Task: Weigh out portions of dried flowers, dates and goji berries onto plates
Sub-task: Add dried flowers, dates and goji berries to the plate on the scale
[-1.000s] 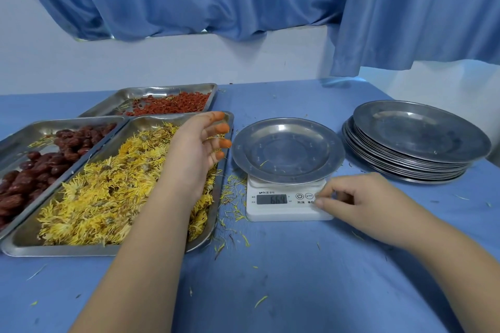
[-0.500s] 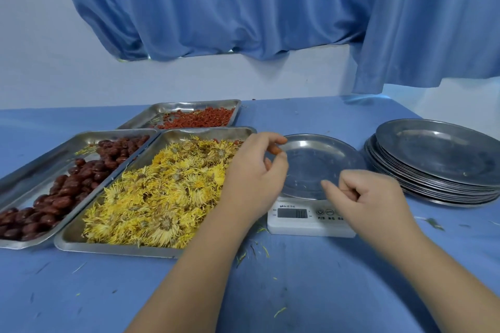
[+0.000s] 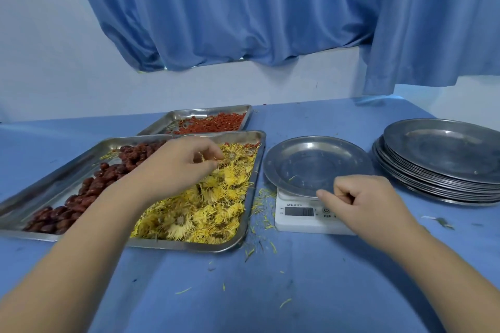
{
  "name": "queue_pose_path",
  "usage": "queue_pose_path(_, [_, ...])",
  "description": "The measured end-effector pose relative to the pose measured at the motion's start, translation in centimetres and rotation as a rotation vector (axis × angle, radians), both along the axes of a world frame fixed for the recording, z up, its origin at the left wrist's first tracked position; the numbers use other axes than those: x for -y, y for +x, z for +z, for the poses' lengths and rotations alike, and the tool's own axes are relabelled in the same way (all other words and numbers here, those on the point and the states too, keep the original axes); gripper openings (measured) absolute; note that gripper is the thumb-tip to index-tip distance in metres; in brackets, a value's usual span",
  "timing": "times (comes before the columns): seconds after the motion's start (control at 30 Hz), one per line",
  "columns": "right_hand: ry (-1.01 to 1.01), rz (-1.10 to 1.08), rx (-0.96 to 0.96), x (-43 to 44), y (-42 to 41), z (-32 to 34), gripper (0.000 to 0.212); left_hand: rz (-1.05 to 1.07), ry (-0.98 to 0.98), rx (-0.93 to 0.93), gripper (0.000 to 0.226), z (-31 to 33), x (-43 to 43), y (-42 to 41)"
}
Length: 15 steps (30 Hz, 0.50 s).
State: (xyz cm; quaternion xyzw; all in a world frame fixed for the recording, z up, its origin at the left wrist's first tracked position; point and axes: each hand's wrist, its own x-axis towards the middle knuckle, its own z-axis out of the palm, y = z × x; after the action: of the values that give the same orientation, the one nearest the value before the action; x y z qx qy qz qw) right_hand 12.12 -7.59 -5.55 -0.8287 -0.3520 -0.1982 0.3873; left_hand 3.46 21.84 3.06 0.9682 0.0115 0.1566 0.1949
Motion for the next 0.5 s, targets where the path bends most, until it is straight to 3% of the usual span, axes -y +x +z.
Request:
queue_pose_path(0.2, [-0.013, -0.002, -0.032, 0.1, -0.4, 0.3, 0.056, -0.055, 0.242, -0.332, 0.029, -1.2, -0.7, 0.6])
queue_pose_path(0.33, [0.003, -0.008, -0.047, 0.2, -0.3, 0.3, 0.056, -0.02, 0.371, -0.367, 0.037, -1.3, -1.0, 1.3])
queue_pose_path(0.5, [0.011, -0.015, -0.063, 0.3, -0.2, 0.2, 0.056, -0.01, 0.288, -0.343, 0.032, -1.3, -1.9, 1.8])
